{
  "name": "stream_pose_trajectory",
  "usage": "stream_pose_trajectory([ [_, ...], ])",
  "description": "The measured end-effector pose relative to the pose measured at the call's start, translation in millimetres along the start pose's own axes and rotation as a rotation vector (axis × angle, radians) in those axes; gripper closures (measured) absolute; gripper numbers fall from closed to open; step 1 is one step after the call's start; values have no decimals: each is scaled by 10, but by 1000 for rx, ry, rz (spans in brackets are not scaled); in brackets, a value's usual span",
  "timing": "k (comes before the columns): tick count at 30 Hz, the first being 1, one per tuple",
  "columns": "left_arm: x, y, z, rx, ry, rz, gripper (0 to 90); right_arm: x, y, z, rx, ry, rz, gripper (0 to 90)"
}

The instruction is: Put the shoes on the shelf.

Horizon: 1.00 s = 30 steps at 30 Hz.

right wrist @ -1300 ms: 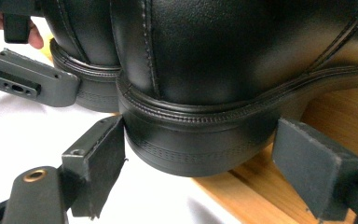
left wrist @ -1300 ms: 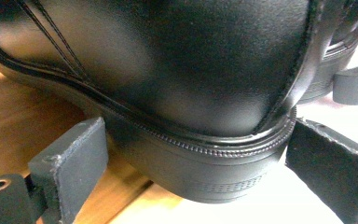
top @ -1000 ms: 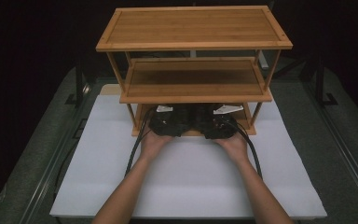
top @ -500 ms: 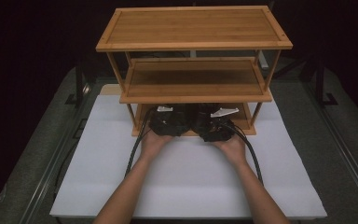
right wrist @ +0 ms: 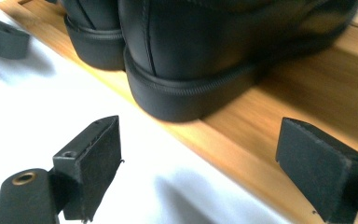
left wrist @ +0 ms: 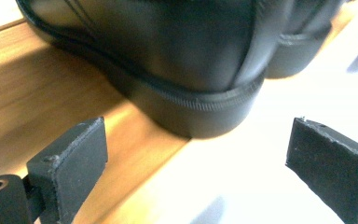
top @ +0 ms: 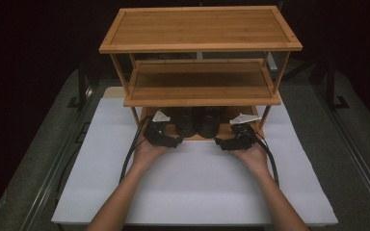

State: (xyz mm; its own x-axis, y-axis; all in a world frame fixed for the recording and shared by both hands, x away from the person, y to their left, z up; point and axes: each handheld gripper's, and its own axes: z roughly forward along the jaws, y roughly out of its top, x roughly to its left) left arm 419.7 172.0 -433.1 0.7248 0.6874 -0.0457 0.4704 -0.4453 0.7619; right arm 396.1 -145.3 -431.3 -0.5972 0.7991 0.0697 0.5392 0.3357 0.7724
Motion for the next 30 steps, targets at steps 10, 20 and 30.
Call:
stream_pose_trajectory([
  [10, -115, -298, -462, 25, -18, 22, 20, -51, -298, -458, -21, -7, 29, 99],
  [20, -143, -711, -920, 36, 16, 22, 20, -81, -596, -758, -16, -28, 34, 96],
  [30, -162, -1172, -1272, 109, 65, 25, 0, -121, -1028, -1064, 32, -70, 44, 90],
])
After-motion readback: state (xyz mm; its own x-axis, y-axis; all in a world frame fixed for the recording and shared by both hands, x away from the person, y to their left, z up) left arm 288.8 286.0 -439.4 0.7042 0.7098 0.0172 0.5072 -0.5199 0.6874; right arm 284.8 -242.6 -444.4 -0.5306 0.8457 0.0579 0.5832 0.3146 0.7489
